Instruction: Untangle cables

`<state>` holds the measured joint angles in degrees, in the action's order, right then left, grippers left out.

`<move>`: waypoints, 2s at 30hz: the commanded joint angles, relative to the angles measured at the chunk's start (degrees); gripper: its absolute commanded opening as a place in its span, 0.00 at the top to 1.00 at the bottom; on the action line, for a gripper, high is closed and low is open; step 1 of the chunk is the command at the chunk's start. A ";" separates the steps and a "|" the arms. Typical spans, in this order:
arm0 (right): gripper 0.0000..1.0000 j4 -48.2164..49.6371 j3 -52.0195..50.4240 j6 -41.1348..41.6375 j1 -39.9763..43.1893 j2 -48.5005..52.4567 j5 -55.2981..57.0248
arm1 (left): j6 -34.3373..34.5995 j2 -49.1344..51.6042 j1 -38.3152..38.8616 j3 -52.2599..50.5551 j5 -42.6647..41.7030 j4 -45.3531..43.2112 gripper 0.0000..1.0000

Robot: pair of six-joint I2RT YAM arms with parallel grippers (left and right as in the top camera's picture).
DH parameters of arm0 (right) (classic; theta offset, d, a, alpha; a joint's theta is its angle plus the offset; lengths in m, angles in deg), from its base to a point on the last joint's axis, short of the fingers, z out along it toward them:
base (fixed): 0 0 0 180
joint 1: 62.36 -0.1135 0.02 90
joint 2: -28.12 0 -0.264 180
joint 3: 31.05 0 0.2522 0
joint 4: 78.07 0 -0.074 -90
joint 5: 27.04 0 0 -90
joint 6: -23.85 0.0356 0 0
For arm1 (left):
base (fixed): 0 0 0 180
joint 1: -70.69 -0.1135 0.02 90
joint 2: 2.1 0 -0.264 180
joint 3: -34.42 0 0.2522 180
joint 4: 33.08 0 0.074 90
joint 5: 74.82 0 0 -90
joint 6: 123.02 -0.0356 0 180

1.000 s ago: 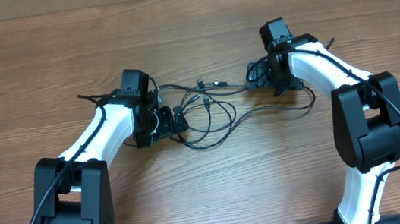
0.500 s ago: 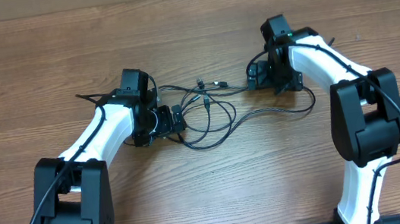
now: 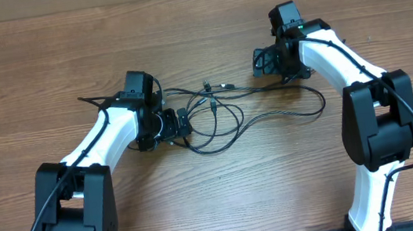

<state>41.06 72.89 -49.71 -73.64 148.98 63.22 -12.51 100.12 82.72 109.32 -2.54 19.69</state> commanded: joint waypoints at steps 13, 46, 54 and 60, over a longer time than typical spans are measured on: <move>0.00 4.02 -4.90 -0.13 0.17 0.07 4.85 | -1.25 -1.07 0.52 0.50 0.59 -0.37 0.00; 0.00 4.24 -10.71 0.04 0.15 0.02 -9.55 | -1.25 -1.07 0.52 0.50 0.59 -0.46 0.00; 0.00 -0.55 -3.13 -2.93 0.17 0.02 -9.35 | -1.22 -1.07 0.52 0.50 0.79 -0.50 0.01; 0.00 3.17 -3.15 -3.41 0.17 0.02 -4.90 | -1.22 -1.07 0.52 0.50 0.79 -0.52 0.00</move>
<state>42.94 68.25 -52.29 -73.27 148.48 55.57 -12.48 100.12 82.72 109.32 -2.15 19.27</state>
